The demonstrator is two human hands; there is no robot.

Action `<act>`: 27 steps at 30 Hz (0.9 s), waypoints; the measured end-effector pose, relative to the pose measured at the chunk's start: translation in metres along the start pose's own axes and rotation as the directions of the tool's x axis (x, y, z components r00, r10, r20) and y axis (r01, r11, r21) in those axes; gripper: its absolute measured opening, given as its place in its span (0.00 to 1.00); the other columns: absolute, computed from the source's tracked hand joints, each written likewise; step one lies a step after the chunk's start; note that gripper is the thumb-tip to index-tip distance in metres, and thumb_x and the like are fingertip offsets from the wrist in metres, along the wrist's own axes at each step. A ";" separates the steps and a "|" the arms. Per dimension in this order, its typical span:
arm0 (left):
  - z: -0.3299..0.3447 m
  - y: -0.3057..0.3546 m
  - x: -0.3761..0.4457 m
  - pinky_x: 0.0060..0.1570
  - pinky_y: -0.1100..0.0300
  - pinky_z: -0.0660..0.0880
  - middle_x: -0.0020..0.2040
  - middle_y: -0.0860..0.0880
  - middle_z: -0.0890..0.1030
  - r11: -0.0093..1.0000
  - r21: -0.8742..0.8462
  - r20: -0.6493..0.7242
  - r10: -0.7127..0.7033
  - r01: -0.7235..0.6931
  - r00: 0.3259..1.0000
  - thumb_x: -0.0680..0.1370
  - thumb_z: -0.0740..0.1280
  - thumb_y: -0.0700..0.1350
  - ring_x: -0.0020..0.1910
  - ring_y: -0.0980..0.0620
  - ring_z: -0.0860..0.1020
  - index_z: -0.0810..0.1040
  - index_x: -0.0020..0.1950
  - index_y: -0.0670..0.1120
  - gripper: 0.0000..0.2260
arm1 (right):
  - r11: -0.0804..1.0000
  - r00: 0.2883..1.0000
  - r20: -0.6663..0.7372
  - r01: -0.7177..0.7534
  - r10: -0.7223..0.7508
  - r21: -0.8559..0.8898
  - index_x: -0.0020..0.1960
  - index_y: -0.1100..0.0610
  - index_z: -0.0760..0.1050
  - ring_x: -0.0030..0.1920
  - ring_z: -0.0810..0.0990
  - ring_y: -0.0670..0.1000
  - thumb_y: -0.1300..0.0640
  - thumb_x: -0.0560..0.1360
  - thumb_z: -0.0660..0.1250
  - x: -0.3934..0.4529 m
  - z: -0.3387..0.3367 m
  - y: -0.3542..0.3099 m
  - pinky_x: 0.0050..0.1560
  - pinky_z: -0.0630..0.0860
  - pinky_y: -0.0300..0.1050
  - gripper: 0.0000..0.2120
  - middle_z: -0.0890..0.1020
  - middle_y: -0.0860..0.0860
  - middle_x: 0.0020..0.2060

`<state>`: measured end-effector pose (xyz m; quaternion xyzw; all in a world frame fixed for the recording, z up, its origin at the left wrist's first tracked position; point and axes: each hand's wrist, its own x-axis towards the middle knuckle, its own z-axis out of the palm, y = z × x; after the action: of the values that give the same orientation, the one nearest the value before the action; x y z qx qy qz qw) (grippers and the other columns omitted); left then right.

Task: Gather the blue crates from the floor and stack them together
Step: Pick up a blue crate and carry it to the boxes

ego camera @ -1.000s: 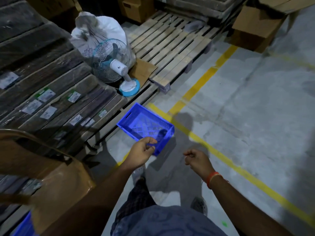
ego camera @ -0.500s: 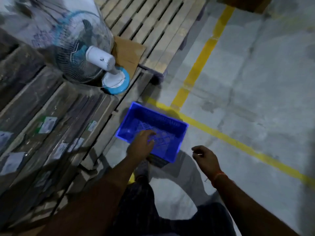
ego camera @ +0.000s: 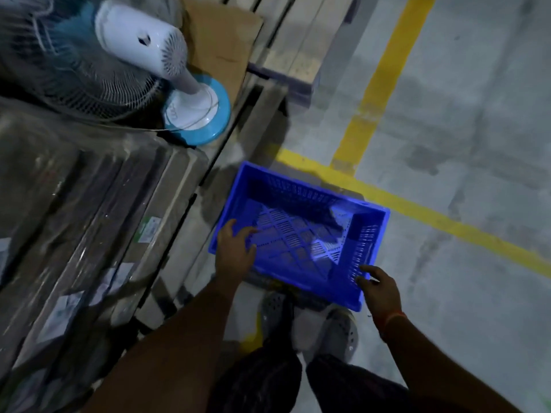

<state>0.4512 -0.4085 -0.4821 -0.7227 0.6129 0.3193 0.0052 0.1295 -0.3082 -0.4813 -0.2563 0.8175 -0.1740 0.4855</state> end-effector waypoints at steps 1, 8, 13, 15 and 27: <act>0.006 -0.010 0.012 0.67 0.41 0.70 0.76 0.41 0.63 1.000 0.017 -0.017 -0.009 0.010 1.000 0.76 0.70 0.44 0.73 0.36 0.63 0.78 0.65 0.53 0.17 | 1.000 1.000 -0.016 -0.011 0.011 -0.004 0.53 0.47 0.81 0.44 0.83 0.60 0.60 0.73 0.73 0.012 0.007 0.008 0.46 0.80 0.57 0.12 0.84 0.58 0.47; 0.039 -0.055 0.108 0.68 0.41 0.69 0.78 0.40 0.59 0.986 0.146 -0.074 -0.075 0.085 0.994 0.77 0.69 0.45 0.74 0.37 0.63 0.76 0.67 0.55 0.18 | 0.993 0.983 -0.183 -0.049 0.029 -0.107 0.54 0.44 0.82 0.50 0.81 0.58 0.49 0.67 0.75 0.095 0.041 0.045 0.54 0.81 0.56 0.16 0.78 0.57 0.57; 0.062 -0.087 0.163 0.57 0.44 0.78 0.68 0.37 0.70 0.989 0.127 0.039 -0.081 0.075 0.996 0.76 0.69 0.46 0.59 0.36 0.77 0.77 0.62 0.58 0.15 | 0.993 0.970 -0.228 -0.100 0.083 -0.062 0.49 0.36 0.80 0.47 0.83 0.60 0.45 0.66 0.72 0.141 0.051 0.059 0.52 0.82 0.59 0.12 0.80 0.58 0.53; 0.064 -0.097 0.176 0.51 0.45 0.80 0.63 0.38 0.76 0.996 0.065 0.066 -0.059 0.055 0.996 0.75 0.68 0.43 0.51 0.38 0.81 0.79 0.56 0.59 0.13 | 0.990 0.972 -0.193 -0.138 0.138 0.013 0.48 0.42 0.82 0.38 0.83 0.58 0.54 0.72 0.71 0.140 0.049 0.046 0.42 0.83 0.54 0.09 0.83 0.56 0.42; -0.015 -0.024 0.080 0.39 0.47 0.79 0.49 0.42 0.85 0.988 -0.073 0.082 0.145 -0.139 0.986 0.79 0.66 0.38 0.43 0.41 0.82 0.82 0.56 0.52 0.11 | 0.995 0.985 -0.151 -0.066 0.078 0.079 0.51 0.44 0.84 0.43 0.83 0.55 0.64 0.72 0.66 0.049 -0.056 0.057 0.53 0.81 0.60 0.18 0.86 0.53 0.50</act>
<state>0.4830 -0.4790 -0.5173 -0.6624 0.6510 0.3703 -0.0154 0.0458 -0.2887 -0.5203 -0.1942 0.8544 -0.2057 0.4359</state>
